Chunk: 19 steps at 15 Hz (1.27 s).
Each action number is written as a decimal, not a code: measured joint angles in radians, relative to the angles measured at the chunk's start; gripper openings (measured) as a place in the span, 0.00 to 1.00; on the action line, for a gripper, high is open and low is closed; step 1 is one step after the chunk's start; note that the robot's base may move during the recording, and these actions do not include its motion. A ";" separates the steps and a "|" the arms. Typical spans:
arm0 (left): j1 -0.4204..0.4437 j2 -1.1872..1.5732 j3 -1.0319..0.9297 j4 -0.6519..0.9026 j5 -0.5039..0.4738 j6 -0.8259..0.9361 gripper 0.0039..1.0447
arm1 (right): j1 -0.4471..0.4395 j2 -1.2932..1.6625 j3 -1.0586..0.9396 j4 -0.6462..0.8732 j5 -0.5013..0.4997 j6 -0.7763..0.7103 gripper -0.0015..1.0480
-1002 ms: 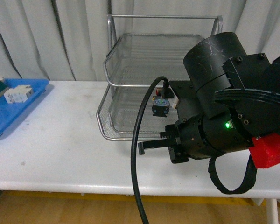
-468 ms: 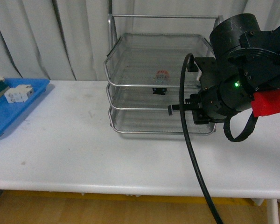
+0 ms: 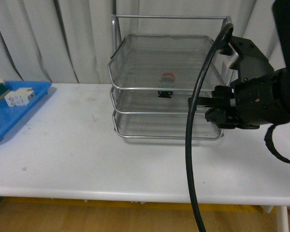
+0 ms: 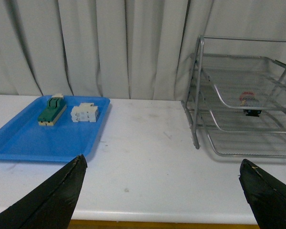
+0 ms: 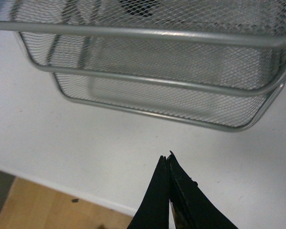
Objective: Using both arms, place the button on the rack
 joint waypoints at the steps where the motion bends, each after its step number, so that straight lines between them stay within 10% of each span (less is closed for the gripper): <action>1: 0.000 0.000 0.000 0.000 0.000 0.000 0.94 | -0.007 -0.064 -0.078 0.051 -0.013 0.009 0.02; 8: 0.000 0.000 0.000 -0.003 0.000 0.000 0.94 | -0.243 -0.491 -0.671 0.760 0.161 -0.124 0.02; 19: 0.001 0.000 0.000 0.000 0.000 0.000 0.94 | -0.293 -1.166 -0.978 0.476 0.138 -0.177 0.02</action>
